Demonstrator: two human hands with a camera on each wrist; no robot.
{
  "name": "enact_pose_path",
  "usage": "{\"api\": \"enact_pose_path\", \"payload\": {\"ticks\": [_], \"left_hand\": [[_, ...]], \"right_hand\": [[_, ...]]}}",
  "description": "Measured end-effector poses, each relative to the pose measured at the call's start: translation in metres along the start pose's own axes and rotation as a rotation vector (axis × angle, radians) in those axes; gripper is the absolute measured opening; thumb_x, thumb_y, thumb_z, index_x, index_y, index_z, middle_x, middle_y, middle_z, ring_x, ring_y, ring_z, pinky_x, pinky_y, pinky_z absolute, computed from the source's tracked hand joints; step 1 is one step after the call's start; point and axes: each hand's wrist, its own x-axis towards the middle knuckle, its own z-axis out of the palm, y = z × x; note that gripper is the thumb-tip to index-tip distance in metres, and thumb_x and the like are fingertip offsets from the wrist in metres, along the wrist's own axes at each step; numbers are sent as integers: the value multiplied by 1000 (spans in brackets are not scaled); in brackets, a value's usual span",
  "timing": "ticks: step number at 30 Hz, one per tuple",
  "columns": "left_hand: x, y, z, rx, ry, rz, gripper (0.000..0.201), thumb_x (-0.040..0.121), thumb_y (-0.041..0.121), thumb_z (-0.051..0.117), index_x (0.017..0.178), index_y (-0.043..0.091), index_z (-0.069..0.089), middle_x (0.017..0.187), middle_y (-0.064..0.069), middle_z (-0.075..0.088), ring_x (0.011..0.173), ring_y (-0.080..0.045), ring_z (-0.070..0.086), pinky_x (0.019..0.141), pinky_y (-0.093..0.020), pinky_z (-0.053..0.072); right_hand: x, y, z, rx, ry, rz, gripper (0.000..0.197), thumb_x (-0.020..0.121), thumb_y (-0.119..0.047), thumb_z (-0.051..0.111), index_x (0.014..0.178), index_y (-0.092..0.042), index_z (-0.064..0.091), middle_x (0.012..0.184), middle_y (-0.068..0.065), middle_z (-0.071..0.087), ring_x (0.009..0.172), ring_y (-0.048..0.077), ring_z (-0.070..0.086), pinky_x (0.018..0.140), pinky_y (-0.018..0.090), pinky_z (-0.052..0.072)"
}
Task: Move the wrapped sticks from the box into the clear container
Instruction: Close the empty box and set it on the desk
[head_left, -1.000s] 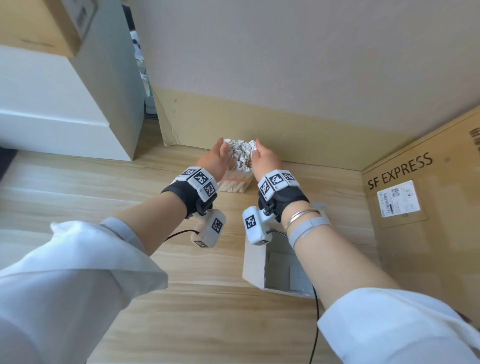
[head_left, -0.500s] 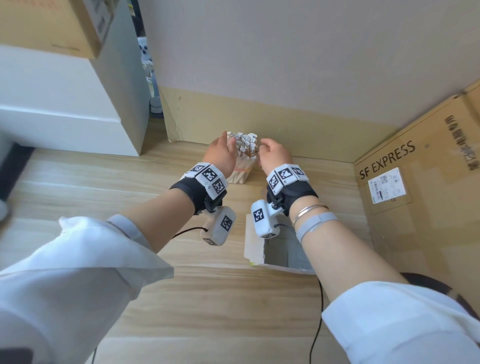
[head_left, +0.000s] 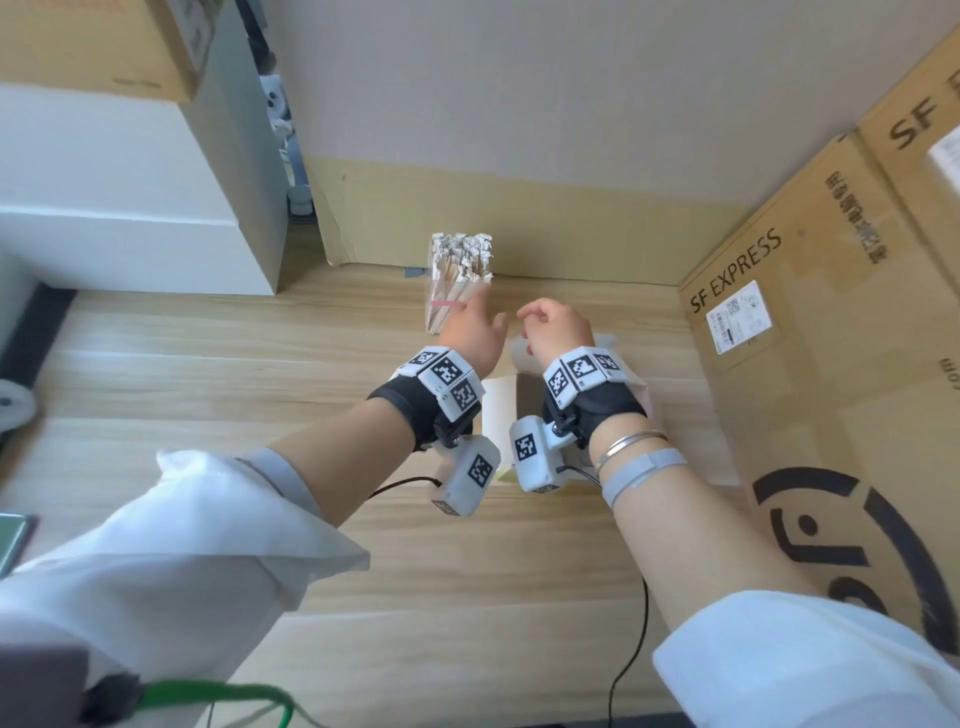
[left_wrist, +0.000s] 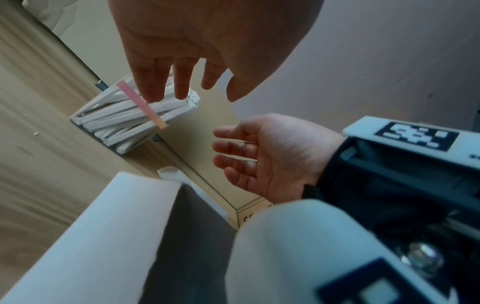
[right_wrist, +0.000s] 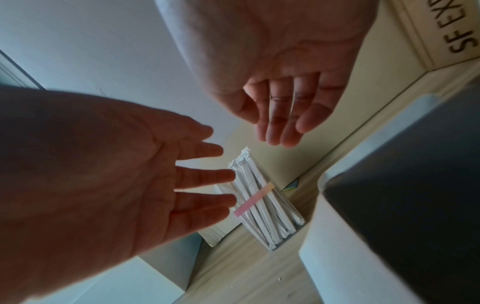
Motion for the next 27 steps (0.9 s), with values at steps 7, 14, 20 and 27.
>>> {"api": "enact_pose_path", "payload": {"ticks": [7,14,20,27], "left_hand": [[-15,-12,37,47,-170,-106,70,91,30,50,149,21,12,145,-20,35,118,-36,54,98,-41,46],[-18,-24,49,91,-247,-228,72,89,25,57,148,22,15,140,-23,37,119,-39,51,98,-42,44],[-13,-41,27,173,-232,-289,62,87,9,43,143,25,24,132,-22,42,113,-41,53,95,-46,49],[-13,-68,1,229,-187,-347,62,88,5,37,145,24,20,130,-23,45,112,-42,53,94,-47,50]], "right_hand": [[-16,34,-4,-9,-4,64,30,92,-17,38,106,-18,65,105,8,69,92,28,66,81,35,50],[-23,55,-2,18,27,104,29,89,-11,41,104,-13,67,109,11,69,91,28,64,87,36,50],[-22,62,-7,-81,63,93,29,88,-11,44,107,-17,65,117,6,63,105,26,58,84,25,41],[-21,76,-11,-163,-141,227,53,84,-34,52,136,-31,38,130,3,56,112,27,53,90,30,42]]}}
